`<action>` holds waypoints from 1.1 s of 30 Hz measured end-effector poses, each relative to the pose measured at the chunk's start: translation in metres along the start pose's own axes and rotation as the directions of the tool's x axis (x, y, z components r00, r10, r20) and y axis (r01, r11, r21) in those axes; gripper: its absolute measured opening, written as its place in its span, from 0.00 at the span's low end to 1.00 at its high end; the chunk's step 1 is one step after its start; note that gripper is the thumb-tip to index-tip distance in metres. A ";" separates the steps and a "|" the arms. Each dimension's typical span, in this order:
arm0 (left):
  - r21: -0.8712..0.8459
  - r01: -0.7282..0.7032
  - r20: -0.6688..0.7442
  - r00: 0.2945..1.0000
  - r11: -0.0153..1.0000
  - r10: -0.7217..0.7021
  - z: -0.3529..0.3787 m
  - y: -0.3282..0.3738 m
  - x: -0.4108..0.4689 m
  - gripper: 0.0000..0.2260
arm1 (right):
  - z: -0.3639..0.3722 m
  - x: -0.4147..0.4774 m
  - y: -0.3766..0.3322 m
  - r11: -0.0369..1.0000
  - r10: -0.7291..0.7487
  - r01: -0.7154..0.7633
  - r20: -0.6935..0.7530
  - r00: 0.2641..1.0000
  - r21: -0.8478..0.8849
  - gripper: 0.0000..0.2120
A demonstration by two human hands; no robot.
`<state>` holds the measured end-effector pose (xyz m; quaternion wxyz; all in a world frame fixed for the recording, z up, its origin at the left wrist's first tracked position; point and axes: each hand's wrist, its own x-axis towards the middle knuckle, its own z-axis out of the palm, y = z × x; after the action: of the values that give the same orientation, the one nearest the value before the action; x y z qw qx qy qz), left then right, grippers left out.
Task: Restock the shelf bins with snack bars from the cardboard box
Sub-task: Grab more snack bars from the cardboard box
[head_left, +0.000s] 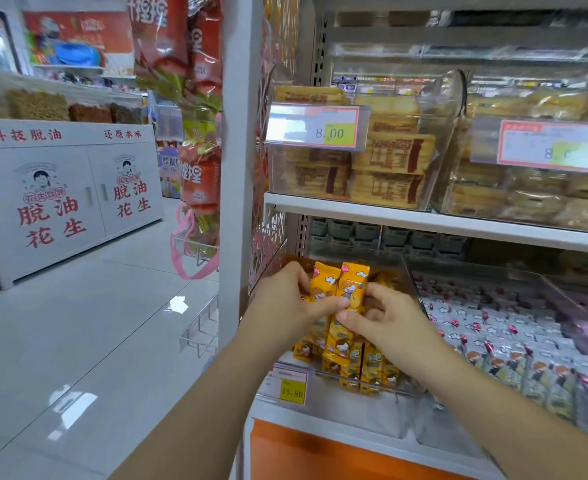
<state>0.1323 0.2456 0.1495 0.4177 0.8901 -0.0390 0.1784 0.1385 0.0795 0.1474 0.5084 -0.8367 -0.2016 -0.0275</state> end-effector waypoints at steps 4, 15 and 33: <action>-0.013 0.039 -0.014 0.999 0.999 -0.040 0.001 -0.014 0.003 0.18 | 0.005 0.014 -0.006 0.988 -0.056 0.056 0.001 0.998 -0.142 0.27; 0.177 0.255 -0.058 0.967 0.951 -0.249 0.030 -0.056 0.024 0.14 | 0.038 0.069 0.028 0.911 -0.098 0.088 -0.003 0.995 -0.403 0.17; 0.303 0.212 0.175 0.946 0.929 -0.273 0.046 -0.066 0.040 0.16 | -0.005 0.046 0.028 0.549 -0.180 0.102 0.001 0.984 -0.830 0.21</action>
<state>0.1969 0.2566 0.0882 0.2995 0.9521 0.0529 0.0321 0.1922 0.0779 0.1377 0.0613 -0.9562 -0.2100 -0.1945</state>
